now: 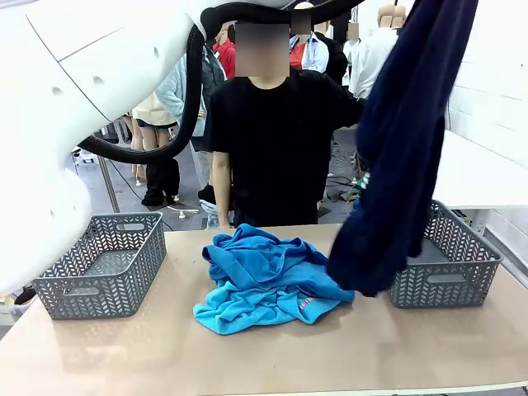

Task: Sort the tops and bottoms.
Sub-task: Sort the clothes according to human instructions.

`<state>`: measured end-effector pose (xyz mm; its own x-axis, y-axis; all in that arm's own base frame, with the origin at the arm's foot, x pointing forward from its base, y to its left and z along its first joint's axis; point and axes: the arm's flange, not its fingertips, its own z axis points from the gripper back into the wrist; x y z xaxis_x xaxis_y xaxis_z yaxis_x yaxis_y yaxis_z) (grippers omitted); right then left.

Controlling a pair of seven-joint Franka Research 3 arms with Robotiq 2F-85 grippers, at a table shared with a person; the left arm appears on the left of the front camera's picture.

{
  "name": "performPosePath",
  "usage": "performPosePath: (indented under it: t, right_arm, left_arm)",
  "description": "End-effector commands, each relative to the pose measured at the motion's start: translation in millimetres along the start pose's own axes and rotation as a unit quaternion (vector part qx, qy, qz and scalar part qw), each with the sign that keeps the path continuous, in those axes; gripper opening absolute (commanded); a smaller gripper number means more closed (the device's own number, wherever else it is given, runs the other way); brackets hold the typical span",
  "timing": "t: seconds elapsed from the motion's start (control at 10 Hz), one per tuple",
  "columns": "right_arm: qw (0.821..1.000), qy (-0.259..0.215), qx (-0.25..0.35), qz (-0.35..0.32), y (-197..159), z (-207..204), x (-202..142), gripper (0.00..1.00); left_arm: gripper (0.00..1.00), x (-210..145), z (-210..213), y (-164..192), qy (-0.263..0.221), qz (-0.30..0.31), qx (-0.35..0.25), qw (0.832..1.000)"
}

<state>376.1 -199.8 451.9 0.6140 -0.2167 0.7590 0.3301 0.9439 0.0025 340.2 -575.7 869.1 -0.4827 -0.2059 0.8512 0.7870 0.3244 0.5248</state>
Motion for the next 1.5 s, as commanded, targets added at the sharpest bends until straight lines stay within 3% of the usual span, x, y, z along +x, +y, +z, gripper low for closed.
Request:
performPosePath:
  t: [0.0,0.4,0.6,0.9,1.1,1.4]
  right_arm:
    - [1.0,0.005,0.001,0.002,-0.3,0.8,-0.3,1.0]
    - [1.0,0.005,0.001,0.002,-0.3,0.8,-0.3,1.0]
    - [1.0,0.005,0.001,0.002,-0.3,0.8,-0.3,1.0]
    - [1.0,0.005,0.001,0.002,-0.3,0.8,-0.3,1.0]
    - [1.0,0.005,0.001,0.002,-0.3,0.8,-0.3,1.0]
    - [1.0,0.005,0.001,0.002,-0.3,0.8,-0.3,1.0]
  left_arm:
    - [0.0,2.6,4.5,3.9,-0.004,0.007,0.003,1.0]
    - [0.0,-0.9,-0.3,0.4,0.001,0.0,0.001,1.0]
    - [0.0,-10.6,-44.0,29.0,-0.061,-0.022,0.016,0.998]
    - [0.0,-51.9,-125.4,79.7,-0.076,-0.003,0.022,0.997]
    - [0.0,-83.4,-169.2,106.8,-0.073,-0.023,0.087,0.993]
    - [0.0,-141.8,-214.4,100.5,-0.051,0.048,0.055,0.996]
